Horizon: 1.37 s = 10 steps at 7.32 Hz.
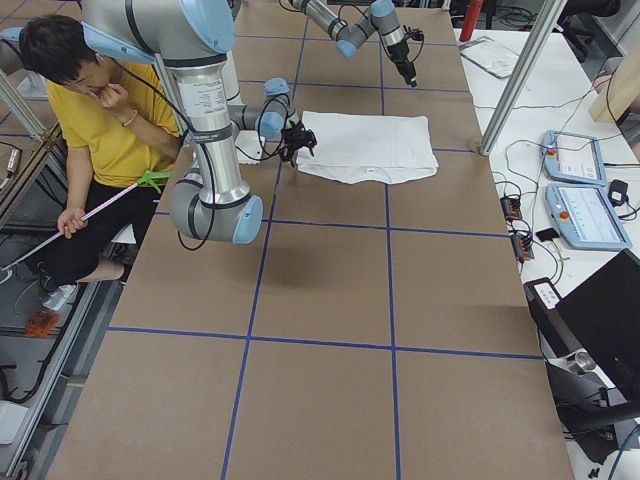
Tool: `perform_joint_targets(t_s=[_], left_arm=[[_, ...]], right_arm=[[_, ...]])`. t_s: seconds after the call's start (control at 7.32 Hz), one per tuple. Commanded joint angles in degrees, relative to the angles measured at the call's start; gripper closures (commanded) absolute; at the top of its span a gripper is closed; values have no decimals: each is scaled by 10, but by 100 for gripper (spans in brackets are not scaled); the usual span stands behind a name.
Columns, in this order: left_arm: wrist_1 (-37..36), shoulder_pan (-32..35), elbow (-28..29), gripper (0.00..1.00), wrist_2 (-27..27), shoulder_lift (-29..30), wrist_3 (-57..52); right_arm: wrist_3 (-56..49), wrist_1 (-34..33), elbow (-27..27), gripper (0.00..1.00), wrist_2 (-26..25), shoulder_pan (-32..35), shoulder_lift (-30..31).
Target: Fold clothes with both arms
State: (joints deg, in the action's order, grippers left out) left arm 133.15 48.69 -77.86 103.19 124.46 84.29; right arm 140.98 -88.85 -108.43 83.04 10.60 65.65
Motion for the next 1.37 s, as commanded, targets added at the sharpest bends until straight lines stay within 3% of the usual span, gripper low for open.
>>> perform_joint_targets(t_s=[0.0, 0.82, 1.23], left_arm=[[0, 0, -4, 42, 0, -3, 0], [0, 0, -14, 42, 0, -10, 5], [0, 0, -14, 42, 0, -10, 5]], right_arm=[[0, 0, 0, 41, 0, 0, 1], [0, -1, -4, 42, 0, 0, 5], [0, -12, -3, 35, 0, -2, 7]])
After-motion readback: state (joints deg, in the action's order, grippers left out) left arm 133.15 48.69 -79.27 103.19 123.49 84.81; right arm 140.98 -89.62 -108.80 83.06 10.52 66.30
